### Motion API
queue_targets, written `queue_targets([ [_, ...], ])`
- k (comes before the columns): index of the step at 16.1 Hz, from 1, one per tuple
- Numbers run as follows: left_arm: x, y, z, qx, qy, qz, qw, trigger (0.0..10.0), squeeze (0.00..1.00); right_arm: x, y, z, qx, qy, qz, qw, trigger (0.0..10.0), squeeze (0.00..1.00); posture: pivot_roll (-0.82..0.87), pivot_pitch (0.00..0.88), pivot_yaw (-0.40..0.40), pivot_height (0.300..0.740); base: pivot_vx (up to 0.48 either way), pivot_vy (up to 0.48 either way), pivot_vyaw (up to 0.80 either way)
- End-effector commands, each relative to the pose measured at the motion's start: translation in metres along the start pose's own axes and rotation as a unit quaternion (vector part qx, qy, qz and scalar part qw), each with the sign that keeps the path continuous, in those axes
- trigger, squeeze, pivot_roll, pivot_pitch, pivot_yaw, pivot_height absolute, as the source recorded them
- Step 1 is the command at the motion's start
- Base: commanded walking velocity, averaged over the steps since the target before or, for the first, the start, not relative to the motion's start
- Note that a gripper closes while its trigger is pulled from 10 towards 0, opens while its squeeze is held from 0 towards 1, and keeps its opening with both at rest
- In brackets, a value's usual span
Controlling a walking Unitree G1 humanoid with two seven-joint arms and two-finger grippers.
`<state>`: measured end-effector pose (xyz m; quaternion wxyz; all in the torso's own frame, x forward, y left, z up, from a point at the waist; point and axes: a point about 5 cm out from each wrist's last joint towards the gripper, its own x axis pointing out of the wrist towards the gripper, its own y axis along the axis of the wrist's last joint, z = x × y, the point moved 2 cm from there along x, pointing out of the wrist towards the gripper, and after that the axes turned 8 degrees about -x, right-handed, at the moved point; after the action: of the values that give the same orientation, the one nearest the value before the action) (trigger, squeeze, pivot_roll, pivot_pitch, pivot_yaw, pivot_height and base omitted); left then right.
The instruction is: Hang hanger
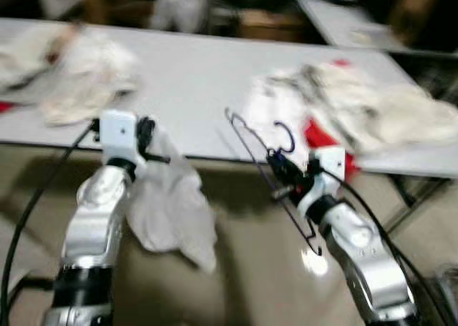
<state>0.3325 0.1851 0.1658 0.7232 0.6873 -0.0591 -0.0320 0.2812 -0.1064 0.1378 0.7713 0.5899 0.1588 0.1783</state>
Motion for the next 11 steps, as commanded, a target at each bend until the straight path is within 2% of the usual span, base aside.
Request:
queue_targets([
  [1, 0.003, 0.006, 0.013, -0.002, -0.026, 0.009, 1.0, 10.0, 0.0, -0.005, -0.001, 0.012, 0.011, -0.029, 0.001, 1.0, 10.0, 0.0, -0.05, 0.0, -0.021, 0.74, 0.364, 0.0, 0.0],
  [3, 0.004, 0.005, 0.016, -0.001, -0.035, 0.007, 0.999, 10.0, 0.0, -0.007, -0.006, 0.018, 0.024, -0.065, -0.007, 0.998, 10.0, 0.0, -0.05, 0.0, -0.016, 0.74, 0.364, 0.0, 0.0],
  [5, 0.006, -0.001, 0.028, -0.002, -0.059, -0.006, 0.998, 10.0, 0.0, -0.014, -0.021, 0.035, 0.022, -0.146, -0.044, 0.988, 10.0, 0.0, -0.06, 0.0, 0.009, 0.74, 0.353, 0.0, 0.0],
  [7, 0.006, -0.01, 0.043, -0.002, -0.093, -0.022, 0.995, 10.0, 0.0, -0.024, -0.03, 0.049, 0.037, -0.201, -0.067, 0.977, 10.0, 0.0, -0.07, 0.0, 0.019, 0.74, 0.0, 0.0, 0.0],
  [9, 0.006, -0.013, 0.052, -0.009, -0.113, -0.024, 0.993, 10.0, 0.0, -0.03, -0.034, 0.053, 0.043, -0.222, -0.079, 0.971, 10.0, 0.0, -0.08, 0.0, 0.03, 0.74, 0.0, 0.0, 0.0],
  [11, 0.008, -0.015, 0.054, -0.011, -0.112, -0.028, 0.993, 10.0, 0.0, -0.032, -0.036, 0.052, 0.048, -0.226, -0.083, 0.969, 10.0, 0.0, -0.1, 0.0, 0.043, 0.74, 0.0, 0.0, 0.0],
])
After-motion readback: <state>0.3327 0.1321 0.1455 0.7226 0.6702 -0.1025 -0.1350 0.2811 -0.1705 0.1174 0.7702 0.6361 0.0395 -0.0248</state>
